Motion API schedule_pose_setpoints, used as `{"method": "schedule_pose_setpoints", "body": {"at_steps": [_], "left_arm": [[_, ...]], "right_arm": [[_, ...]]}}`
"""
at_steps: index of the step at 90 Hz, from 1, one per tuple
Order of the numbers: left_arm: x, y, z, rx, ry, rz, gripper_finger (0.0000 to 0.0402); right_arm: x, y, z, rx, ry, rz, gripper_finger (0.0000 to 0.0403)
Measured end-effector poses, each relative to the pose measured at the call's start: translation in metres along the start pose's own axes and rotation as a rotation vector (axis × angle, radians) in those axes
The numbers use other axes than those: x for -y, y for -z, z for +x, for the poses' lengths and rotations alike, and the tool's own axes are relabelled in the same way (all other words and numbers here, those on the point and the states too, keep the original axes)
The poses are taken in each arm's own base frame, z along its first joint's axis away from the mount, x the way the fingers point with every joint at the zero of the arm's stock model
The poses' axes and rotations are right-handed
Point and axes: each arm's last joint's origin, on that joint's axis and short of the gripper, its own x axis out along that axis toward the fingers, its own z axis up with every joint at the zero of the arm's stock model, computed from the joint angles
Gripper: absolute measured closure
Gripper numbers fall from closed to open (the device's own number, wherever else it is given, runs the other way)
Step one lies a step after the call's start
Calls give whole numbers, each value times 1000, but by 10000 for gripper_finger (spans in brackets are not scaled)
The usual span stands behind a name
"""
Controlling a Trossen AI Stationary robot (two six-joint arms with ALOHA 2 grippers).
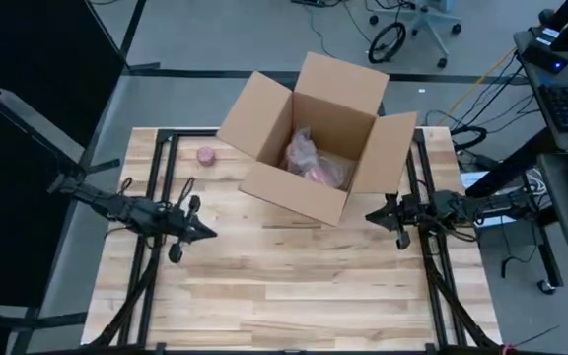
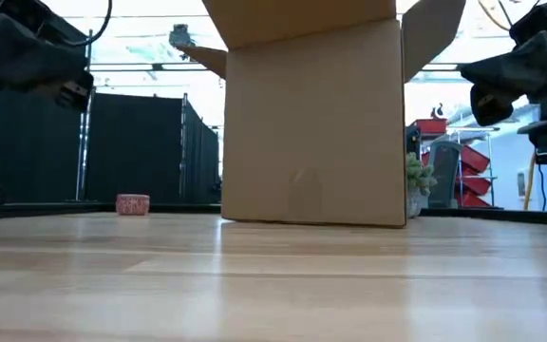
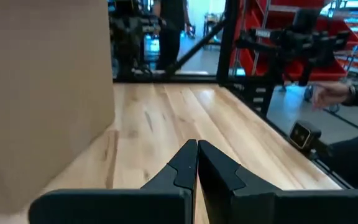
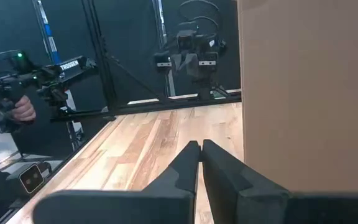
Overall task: Wrap mug
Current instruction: Return to Home Position
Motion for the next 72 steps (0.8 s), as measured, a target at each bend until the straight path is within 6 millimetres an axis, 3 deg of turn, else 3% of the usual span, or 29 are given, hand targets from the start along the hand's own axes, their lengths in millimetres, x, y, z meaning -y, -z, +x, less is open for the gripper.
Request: {"method": "schedule_pose_setpoints", "body": {"at_steps": [14, 72], "left_arm": [[0, -2, -9, 43, 36, 3, 402], [-4, 2, -6, 81, 31, 20, 402]], "right_arm": [[0, 0, 0, 0, 0, 0, 396], [0, 0, 0, 0, 0, 0, 397]]}}
